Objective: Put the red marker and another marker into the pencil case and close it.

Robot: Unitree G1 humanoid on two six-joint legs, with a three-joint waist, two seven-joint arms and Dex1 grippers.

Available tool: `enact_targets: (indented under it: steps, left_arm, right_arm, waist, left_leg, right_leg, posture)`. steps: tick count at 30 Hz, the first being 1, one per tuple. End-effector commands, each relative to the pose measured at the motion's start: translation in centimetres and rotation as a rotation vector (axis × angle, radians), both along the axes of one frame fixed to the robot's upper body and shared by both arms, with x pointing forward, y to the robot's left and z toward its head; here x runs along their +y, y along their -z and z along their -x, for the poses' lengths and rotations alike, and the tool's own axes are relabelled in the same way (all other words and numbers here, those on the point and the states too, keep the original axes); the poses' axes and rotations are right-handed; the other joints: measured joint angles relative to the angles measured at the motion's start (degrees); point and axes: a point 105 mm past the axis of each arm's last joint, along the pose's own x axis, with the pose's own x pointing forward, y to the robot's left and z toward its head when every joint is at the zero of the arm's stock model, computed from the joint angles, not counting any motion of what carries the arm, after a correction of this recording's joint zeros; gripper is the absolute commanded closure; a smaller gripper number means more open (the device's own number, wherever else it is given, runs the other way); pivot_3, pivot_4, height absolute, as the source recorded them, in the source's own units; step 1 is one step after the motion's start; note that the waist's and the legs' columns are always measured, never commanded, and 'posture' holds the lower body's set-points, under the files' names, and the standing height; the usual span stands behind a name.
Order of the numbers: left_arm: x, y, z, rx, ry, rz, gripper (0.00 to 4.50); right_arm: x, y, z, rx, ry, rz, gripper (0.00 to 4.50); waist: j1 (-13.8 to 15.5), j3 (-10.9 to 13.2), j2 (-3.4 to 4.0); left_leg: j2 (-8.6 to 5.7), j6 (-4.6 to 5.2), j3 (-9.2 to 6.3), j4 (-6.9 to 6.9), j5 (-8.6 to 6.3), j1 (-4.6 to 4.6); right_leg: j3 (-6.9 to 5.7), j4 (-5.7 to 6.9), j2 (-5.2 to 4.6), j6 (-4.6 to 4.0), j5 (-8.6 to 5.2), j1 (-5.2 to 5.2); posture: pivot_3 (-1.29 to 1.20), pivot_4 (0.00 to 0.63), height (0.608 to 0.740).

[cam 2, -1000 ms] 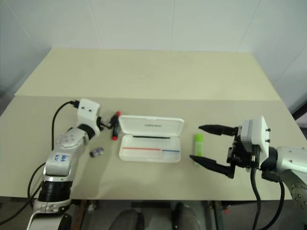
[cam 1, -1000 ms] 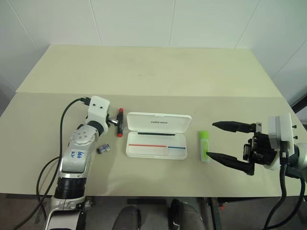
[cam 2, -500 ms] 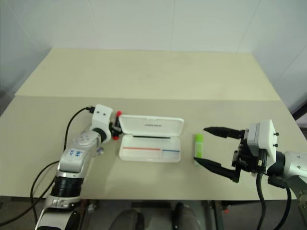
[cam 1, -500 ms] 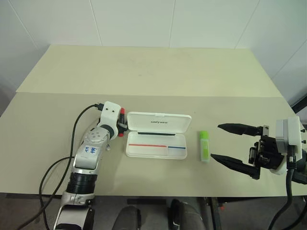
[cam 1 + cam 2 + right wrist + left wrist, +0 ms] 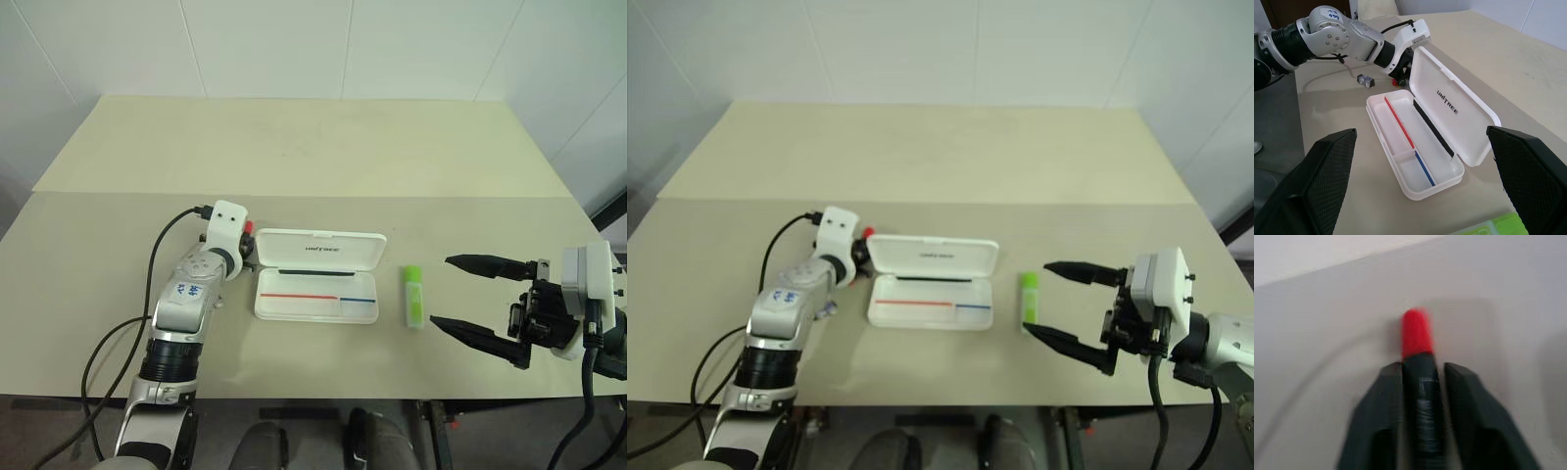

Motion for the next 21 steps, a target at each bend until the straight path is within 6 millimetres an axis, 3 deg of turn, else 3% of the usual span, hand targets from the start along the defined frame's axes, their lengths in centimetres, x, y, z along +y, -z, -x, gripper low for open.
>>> enact_targets:
  steps: [1, 10, 21]
  left_arm:
    - [1.0, -0.1, -0.3, -0.007, -0.049, -0.01, 3.92]
    - [3.7, -2.1, -1.2, -0.081, -0.095, -0.034, 3.92]
    - [5.4, -5.7, -0.9, -0.175, -0.02, -0.074, 3.92]
  right_arm:
    - [-0.1, -1.1, 0.4, -0.06, 0.005, -0.002, 0.0]
    - [0.9, -3.5, 0.2, -0.137, -0.004, -0.129, 0.0]
    - [4.7, -2.8, 0.2, -0.117, -0.132, -0.17, 0.0]
  waist:
    - [0.0, 0.0, 0.0]
    - [-0.4, 0.0, -0.04]
    - [-0.7, 0.1, -0.13]
  left_leg:
    - [0.01, 0.0, 0.0, 0.0, 0.0, 0.01]
    - [0.07, -0.12, -0.02, -0.01, 0.12, 0.05]
    - [0.03, -0.2, -0.03, -0.05, 0.1, -0.26]
  right_leg:
    - [0.01, 0.02, -0.01, -0.01, 0.0, 0.0]
    - [0.0, 0.13, 0.02, -0.14, 0.01, -0.03]
    - [-0.08, -0.01, -0.04, 0.0, 0.06, -0.12]
  posture:
    - [0.0, 0.15, 0.74]
    - [0.0, 0.15, 0.74]
    - [0.0, 0.15, 0.74]
